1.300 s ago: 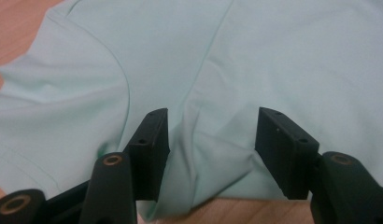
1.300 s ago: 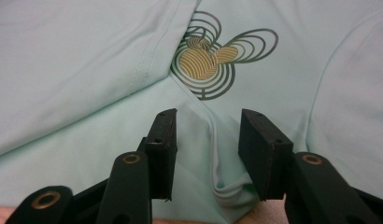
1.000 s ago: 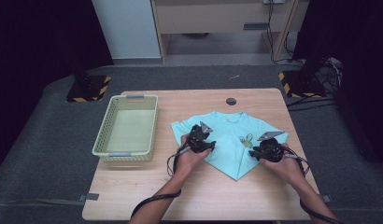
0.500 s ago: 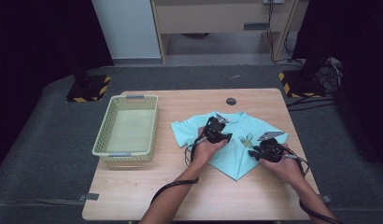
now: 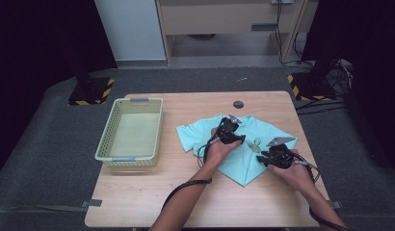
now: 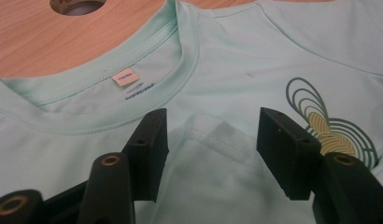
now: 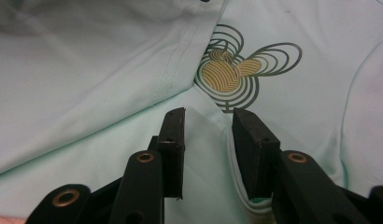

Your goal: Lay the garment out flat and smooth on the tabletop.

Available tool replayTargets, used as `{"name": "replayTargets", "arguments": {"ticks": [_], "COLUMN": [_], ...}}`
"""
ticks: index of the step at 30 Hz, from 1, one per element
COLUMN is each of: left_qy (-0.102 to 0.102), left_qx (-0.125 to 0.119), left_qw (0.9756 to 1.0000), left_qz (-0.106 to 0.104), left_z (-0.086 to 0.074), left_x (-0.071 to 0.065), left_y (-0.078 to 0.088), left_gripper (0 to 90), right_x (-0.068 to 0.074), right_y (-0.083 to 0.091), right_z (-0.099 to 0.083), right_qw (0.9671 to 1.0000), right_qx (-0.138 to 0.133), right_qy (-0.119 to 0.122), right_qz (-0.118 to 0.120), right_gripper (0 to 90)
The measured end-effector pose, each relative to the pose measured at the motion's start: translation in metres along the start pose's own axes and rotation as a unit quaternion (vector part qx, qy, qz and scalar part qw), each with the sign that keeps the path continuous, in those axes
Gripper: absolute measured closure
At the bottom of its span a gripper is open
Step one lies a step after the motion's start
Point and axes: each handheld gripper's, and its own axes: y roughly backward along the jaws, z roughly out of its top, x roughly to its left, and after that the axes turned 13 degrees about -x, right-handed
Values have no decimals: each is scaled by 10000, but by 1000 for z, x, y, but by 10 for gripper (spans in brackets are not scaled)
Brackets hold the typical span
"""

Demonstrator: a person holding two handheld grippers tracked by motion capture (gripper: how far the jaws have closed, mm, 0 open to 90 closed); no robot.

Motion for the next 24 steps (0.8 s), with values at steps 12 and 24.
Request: {"name": "replayTargets", "arguments": {"ticks": [12, 24], "left_qy": [-269, -282], "left_qx": [133, -42], "left_qw": [9995, 9995], "left_qz": [53, 147], "left_z": [-3, 6], "left_x": [-6, -13], "left_y": [-5, 13], "left_gripper": [647, 858], "right_x": [-1, 0], "right_y": [1, 1], "right_z": [-1, -2], "right_qw": [10000, 10000], "right_qx": [-21, -42], "right_qy": [-1, -13], "right_qz": [25, 9], "right_gripper": [651, 652]}}
